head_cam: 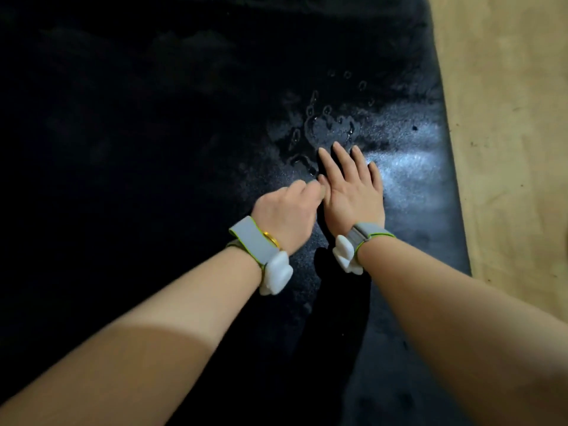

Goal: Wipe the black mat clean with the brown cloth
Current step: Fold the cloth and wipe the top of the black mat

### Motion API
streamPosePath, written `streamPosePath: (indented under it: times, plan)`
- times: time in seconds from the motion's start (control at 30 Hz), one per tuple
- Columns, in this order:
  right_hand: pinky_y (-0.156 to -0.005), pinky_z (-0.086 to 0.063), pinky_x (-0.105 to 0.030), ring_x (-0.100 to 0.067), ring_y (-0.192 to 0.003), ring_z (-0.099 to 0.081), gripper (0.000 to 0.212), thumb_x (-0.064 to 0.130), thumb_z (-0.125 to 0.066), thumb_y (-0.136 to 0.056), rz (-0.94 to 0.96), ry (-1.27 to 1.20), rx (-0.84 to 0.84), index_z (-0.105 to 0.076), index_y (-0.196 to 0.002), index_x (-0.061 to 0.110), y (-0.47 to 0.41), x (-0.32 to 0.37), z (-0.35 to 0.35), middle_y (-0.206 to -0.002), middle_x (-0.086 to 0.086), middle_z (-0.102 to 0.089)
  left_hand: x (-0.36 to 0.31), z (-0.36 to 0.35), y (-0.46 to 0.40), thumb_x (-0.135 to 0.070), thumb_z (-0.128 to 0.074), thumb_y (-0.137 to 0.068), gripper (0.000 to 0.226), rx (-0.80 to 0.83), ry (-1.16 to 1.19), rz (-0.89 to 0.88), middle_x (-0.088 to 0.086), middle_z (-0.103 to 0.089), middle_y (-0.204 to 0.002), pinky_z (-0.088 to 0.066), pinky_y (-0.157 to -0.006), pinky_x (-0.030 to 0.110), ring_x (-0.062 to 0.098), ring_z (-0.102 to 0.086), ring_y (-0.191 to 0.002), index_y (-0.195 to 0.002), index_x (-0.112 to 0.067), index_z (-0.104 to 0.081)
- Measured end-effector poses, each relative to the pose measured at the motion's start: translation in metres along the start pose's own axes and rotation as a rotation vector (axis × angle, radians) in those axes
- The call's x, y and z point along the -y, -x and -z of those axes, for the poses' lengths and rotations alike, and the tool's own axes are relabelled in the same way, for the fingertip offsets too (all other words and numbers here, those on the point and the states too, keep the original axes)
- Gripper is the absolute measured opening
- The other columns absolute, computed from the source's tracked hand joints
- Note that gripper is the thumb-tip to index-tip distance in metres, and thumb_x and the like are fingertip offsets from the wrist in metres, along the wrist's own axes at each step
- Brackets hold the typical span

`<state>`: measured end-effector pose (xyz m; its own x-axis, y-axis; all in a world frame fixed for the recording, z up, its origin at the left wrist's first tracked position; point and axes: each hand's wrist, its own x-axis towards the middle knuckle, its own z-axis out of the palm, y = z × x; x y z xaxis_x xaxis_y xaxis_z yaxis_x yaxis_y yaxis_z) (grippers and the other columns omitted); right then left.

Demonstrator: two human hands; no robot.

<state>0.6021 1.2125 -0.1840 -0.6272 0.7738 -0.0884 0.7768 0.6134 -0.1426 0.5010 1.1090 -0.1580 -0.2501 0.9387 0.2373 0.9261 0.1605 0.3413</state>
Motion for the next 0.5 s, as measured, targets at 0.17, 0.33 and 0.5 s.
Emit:
streamPosePath:
  times: [0.17, 0.33, 0.5]
  plan:
    - [-0.118, -0.004, -0.04, -0.018, -0.148, -0.007, 0.048, 0.041, -0.022, -0.102, 0.008, 0.022, -0.027, -0.018, -0.15, 0.037, 0.0, 0.0, 0.001, -0.159, 0.01, -0.016, 0.045, 0.007, -0.036, -0.021, -0.056, -0.087, 0.011, 0.016, -0.177, 0.084, 0.011, -0.058, -0.078, -0.036, -0.041, 0.031, 0.034, -0.061, -0.06, -0.088, -0.011, -0.057]
    - [-0.118, -0.004, -0.04, -0.019, -0.147, -0.008, 0.048, 0.044, -0.022, -0.102, -0.001, 0.028, 0.007, -0.019, -0.15, 0.038, -0.003, -0.001, 0.003, -0.157, 0.011, -0.02, 0.069, 0.002, -0.049, -0.028, -0.044, -0.097, 0.021, -0.001, -0.215, 0.195, 0.014, -0.051, -0.086, -0.021, -0.045, 0.03, 0.036, -0.054, -0.068, -0.101, -0.008, -0.052]
    - [-0.093, -0.031, -0.042, -0.031, -0.112, -0.049, 0.034, 0.036, -0.042, -0.095, 0.077, -0.02, -0.179, -0.059, -0.124, 0.03, -0.047, -0.014, 0.024, -0.116, -0.002, -0.059, 0.073, -0.001, -0.045, -0.027, -0.048, -0.093, 0.02, -0.046, -0.209, 0.16, 0.012, -0.05, -0.075, -0.021, -0.043, 0.025, 0.034, -0.051, -0.057, -0.091, -0.007, -0.054]
